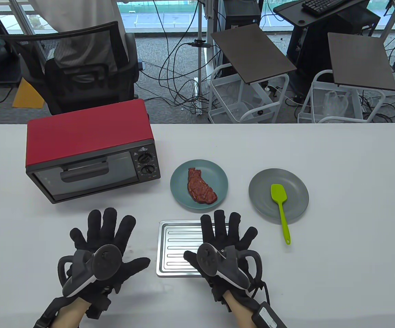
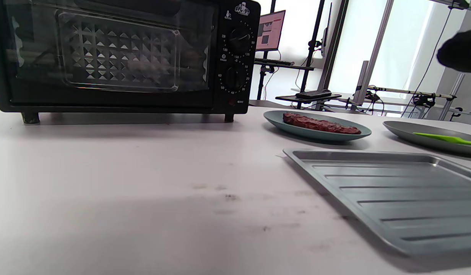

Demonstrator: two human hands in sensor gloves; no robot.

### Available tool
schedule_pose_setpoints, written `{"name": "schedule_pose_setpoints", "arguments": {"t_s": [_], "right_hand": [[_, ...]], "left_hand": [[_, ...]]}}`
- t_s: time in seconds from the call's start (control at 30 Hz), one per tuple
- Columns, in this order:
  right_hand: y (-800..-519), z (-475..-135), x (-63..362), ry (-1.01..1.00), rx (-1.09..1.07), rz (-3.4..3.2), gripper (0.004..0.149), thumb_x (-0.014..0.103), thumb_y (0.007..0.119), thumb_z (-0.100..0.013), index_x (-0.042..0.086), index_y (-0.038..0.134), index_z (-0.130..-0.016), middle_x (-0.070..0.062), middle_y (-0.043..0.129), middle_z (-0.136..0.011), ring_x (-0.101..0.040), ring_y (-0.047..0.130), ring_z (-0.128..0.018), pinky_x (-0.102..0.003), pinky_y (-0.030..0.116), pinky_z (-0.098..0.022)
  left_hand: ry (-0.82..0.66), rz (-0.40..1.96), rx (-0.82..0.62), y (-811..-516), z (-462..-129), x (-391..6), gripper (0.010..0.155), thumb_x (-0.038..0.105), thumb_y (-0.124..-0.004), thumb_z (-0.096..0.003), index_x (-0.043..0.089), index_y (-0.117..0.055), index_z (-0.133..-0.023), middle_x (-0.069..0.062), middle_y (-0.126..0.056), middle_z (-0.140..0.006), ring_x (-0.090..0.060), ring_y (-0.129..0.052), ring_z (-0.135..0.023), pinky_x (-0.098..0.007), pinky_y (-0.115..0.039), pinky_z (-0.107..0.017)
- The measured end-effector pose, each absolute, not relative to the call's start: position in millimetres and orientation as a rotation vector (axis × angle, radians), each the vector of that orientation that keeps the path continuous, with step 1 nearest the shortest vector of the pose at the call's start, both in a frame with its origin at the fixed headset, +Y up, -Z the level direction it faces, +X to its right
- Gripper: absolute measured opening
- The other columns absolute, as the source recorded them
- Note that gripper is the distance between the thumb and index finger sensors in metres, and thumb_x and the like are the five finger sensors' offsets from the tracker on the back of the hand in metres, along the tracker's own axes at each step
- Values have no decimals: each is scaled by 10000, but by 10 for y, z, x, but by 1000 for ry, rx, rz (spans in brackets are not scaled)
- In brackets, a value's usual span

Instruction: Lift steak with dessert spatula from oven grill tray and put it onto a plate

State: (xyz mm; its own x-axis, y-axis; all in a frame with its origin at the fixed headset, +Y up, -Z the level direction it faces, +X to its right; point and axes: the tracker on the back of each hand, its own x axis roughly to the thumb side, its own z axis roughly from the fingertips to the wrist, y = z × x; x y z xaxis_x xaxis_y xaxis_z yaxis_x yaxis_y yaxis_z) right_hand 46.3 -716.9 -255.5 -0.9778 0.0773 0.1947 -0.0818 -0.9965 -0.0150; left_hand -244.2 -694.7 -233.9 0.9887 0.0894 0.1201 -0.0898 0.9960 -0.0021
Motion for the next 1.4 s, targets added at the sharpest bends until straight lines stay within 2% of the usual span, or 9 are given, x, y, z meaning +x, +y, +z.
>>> {"name": "schedule_pose_setpoints", "arguments": {"t_s": [0.4,1.4], "right_hand": [[-7165,-2548,459,-54,298,3057,991,806,535,-451,203,160,-1141,-176,105,-1195,-553,71,-1034,-871,196,-613],[-7168,-2540,439,-38,327,3056,991,805,537,-451,202,160,-1141,-173,103,-1194,-551,68,-1033,-871,190,-612]], "left_hand": [[-111,106,-78,-7117,-2415,-2476,1056,990,-531,-274,519,20,-1042,57,133,-1187,-400,81,-1155,-810,-156,-706],[-97,116,-105,-7125,-2428,-2496,1053,981,-538,-282,510,21,-1039,54,134,-1180,-398,97,-1142,-811,-150,-698]]}}
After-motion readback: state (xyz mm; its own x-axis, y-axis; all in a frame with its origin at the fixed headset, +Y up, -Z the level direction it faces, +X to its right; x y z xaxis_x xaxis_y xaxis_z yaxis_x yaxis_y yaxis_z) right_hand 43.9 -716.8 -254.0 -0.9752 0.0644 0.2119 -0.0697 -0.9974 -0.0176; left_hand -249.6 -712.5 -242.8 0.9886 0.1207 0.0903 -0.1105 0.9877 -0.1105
